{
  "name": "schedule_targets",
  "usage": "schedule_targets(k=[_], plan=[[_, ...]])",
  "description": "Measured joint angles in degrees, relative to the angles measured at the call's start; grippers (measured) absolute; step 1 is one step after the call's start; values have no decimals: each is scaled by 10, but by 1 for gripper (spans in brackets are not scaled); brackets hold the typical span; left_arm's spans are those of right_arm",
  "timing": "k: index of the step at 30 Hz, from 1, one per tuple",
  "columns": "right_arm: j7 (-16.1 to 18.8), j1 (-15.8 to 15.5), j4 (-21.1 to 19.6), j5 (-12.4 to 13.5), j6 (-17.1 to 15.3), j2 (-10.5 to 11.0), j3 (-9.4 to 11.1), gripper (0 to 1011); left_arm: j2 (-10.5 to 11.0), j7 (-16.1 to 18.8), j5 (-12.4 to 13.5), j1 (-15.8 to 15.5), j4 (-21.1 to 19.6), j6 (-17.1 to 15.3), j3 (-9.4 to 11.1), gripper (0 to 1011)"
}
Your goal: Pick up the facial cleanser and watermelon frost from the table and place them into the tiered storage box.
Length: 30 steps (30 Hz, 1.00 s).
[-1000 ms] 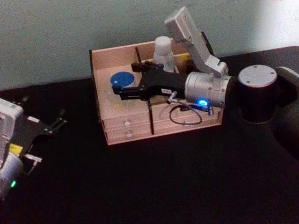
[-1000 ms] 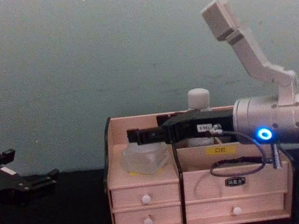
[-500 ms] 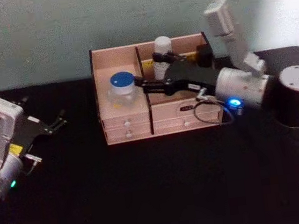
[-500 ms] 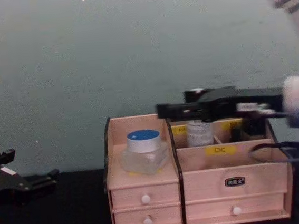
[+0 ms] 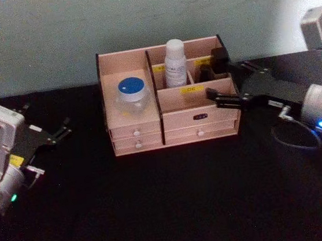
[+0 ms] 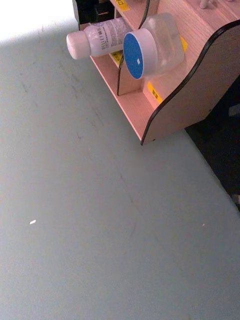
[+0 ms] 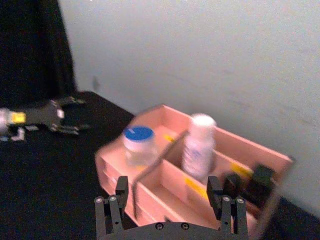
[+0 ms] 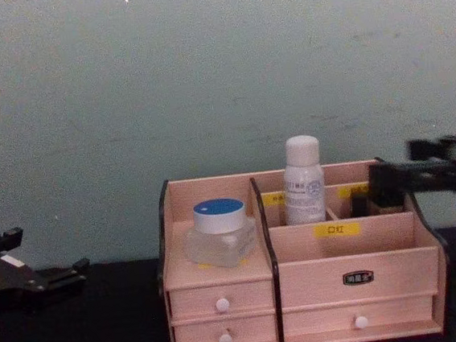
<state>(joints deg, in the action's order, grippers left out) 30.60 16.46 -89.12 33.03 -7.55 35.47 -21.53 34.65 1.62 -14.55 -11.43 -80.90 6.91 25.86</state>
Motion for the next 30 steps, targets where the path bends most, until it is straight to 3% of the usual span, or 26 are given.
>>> schedule_targets(k=[1, 3, 6, 7, 9, 10, 12, 16, 17, 21, 25, 26, 30], plan=[[0, 0, 0, 0, 0, 0, 0, 1002, 0, 0, 0, 0, 0, 0, 0, 1001], [-25, -25, -17, 4, -10, 19, 20, 1003, 0, 0, 0, 0, 0, 0, 0, 1001], [-60, -48, -31, 2, -17, 30, 41, 1003, 0, 0, 0, 0, 0, 0, 0, 1001], [-60, -48, -31, 2, -17, 30, 41, 1003, 0, 0, 0, 0, 0, 0, 0, 1001], [-103, -67, -40, -5, -25, 32, 64, 1002, 0, 0, 0, 0, 0, 0, 0, 1001], [-103, -67, -40, -5, -25, 32, 64, 1002, 0, 0, 0, 0, 0, 0, 0, 1001], [-152, -82, -42, -15, -29, 21, 87, 1003, 0, 0, 0, 0, 0, 0, 0, 1001], [-221, -91, -35, -45, -25, -4, 102, 1002, 0, 0, 0, 0, 0, 0, 0, 1001], [-221, -91, -35, -45, -25, -4, 102, 1002, 0, 0, 0, 0, 0, 0, 0, 1001], [-283, -90, -9, -90, -10, -35, 98, 1003, 0, 0, 0, 0, 0, 0, 0, 1001], [-328, -79, 25, -145, 9, -59, 77, 1002, 0, 0, 0, 0, 0, 0, 0, 1001], [-342, -72, 43, -170, 17, -69, 63, 1002, 0, 0, 0, 0, 0, 0, 0, 1001], [-361, -54, 83, -218, 29, -87, 37, 1002, 0, 0, 0, 0, 0, 0, 0, 1001]])
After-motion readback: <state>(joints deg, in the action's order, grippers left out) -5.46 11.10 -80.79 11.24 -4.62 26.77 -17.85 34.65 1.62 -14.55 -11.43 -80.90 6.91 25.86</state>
